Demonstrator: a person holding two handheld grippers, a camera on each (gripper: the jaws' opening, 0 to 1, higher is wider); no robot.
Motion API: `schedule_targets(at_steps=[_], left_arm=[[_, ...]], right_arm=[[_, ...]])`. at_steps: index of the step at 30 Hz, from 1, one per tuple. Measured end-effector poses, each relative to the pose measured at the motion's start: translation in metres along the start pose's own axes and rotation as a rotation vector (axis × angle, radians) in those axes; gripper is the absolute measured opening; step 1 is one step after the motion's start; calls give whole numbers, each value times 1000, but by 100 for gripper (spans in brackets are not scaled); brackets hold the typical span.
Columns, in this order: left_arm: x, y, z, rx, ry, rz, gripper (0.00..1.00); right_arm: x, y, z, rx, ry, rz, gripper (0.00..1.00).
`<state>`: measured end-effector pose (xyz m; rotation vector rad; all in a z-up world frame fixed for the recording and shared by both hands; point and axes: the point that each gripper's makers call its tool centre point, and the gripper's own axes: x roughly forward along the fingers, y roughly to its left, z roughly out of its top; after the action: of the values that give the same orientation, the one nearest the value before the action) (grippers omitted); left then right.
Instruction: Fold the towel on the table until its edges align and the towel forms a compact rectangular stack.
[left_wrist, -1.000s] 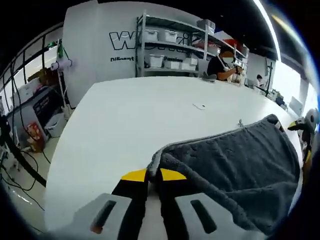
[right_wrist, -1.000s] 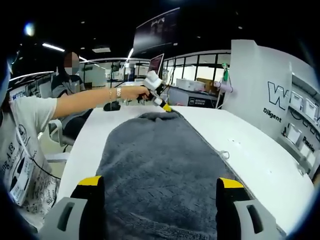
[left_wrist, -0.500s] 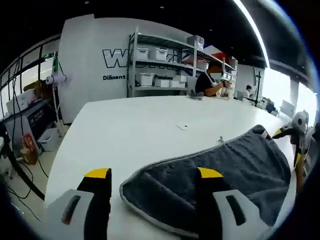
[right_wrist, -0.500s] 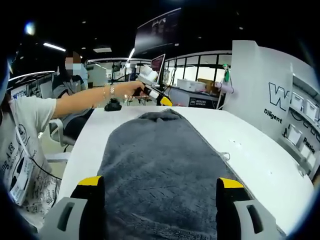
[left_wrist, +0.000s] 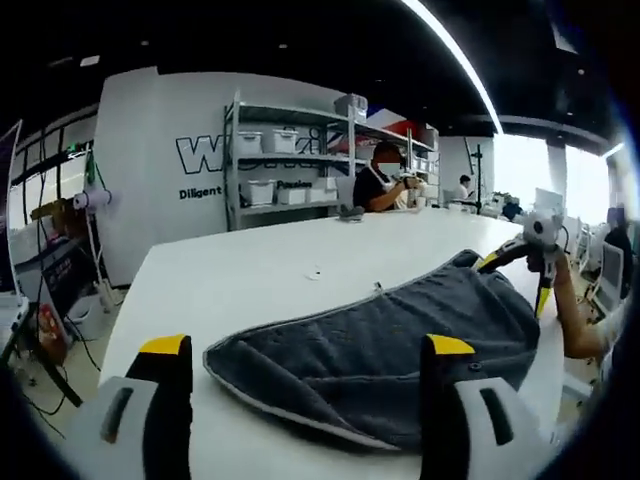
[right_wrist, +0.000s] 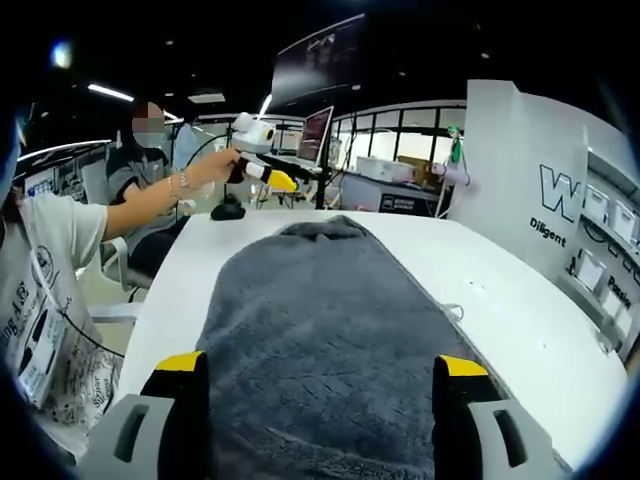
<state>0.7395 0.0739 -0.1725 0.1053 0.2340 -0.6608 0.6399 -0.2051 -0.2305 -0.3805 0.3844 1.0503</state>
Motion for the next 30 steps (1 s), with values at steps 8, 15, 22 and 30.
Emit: schedule_targets(at_steps=[8, 15, 22, 30], left_arm=[[-6, -30, 6, 46, -91, -83, 99], [34, -51, 9, 60, -136, -253, 99], [56, -83, -4, 134, -103, -364, 99], [46, -108, -11, 143, -120, -436, 99]], right_arm=[[4, 0, -5, 3, 22, -2, 99], [10, 1, -7, 5, 30, 14, 99], [12, 1, -13, -2, 60, 11, 99], [1, -6, -5, -9, 14, -21, 99]])
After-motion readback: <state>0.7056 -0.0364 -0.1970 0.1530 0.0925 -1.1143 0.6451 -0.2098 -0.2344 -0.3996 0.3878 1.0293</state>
